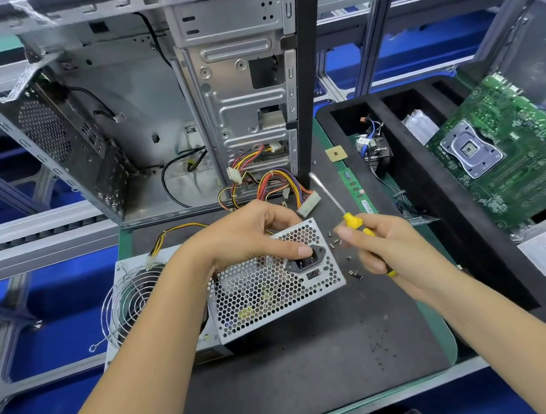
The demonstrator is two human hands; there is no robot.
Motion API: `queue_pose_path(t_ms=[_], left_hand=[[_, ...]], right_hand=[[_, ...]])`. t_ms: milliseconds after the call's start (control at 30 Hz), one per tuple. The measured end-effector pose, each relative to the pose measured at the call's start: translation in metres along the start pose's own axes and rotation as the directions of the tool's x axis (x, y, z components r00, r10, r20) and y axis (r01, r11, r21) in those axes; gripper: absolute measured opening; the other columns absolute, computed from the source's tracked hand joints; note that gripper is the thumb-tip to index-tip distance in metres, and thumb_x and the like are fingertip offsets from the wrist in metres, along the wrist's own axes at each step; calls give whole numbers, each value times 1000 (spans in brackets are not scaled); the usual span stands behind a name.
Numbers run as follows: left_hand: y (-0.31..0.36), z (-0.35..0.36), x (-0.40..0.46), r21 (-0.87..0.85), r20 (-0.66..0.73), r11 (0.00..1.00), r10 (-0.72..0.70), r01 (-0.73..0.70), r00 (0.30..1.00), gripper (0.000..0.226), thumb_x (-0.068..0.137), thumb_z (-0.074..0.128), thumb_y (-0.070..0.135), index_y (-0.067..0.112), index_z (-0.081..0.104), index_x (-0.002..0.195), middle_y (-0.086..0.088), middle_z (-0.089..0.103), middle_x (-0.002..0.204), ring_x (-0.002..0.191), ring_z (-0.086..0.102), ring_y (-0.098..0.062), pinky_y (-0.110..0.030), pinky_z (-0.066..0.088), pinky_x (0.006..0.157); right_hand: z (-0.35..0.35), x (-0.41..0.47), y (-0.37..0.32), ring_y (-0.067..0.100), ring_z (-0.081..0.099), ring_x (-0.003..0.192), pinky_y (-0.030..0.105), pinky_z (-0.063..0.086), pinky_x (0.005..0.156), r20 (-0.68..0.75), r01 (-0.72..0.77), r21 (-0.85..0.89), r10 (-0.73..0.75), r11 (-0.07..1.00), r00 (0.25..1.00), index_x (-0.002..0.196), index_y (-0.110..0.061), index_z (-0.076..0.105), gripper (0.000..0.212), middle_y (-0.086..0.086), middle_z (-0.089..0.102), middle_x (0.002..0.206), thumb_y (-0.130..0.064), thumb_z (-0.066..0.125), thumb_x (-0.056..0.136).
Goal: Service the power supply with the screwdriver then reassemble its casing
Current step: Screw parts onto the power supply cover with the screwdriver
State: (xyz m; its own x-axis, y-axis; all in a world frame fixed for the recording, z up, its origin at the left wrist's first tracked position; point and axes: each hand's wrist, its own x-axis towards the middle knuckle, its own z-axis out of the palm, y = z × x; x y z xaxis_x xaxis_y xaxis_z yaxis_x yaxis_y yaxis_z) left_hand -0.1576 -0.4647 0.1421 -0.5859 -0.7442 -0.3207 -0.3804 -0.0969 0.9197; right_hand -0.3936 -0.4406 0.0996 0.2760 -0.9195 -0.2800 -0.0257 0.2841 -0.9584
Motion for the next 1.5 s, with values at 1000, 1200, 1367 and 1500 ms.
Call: queue_pose_path(t_ms=[1000, 1200, 1367, 1500], left_hand=[[4, 1, 1, -18, 1, 999, -40, 40, 999, 18, 81, 76, 16, 3, 68, 91, -8, 73, 88, 80, 64, -20, -39, 45, 78], [4, 0, 2, -28, 7, 998, -56, 56, 998, 18, 82, 75, 13, 1, 66, 92, -9, 73, 89, 81, 65, -20, -38, 46, 80], [5, 0, 2, -23, 9, 998, -62, 63, 998, 20, 83, 75, 11, -2, 65, 92, -8, 72, 88, 81, 64, -19, -38, 47, 80], [7, 1, 3, -17, 3, 998, -66, 66, 998, 21, 81, 76, 13, -3, 65, 91, -12, 71, 89, 81, 63, -21, -38, 45, 78]], right_hand=[[-35, 11, 77, 10, 56, 75, 30, 46, 64, -87, 29, -770, -150, 637, 985, 75, -32, 65, 10, -9, 60, 80, -30, 73, 79], [-36, 9, 65, 7, 39, 35, 19, 35, 40, -122, 21, -493, -93, 870, 988, 73, -21, 65, 13, 4, 66, 67, -15, 71, 83], [-43, 5, 49, 16, 35, 39, 17, 34, 46, -140, 41, -262, -80, 964, 987, 76, -20, 68, 8, 4, 63, 64, -19, 70, 84], [-44, 5, 37, 12, 36, 45, 12, 33, 47, -88, 96, -201, -115, 975, 989, 82, -19, 70, 10, -2, 67, 70, -26, 66, 87]])
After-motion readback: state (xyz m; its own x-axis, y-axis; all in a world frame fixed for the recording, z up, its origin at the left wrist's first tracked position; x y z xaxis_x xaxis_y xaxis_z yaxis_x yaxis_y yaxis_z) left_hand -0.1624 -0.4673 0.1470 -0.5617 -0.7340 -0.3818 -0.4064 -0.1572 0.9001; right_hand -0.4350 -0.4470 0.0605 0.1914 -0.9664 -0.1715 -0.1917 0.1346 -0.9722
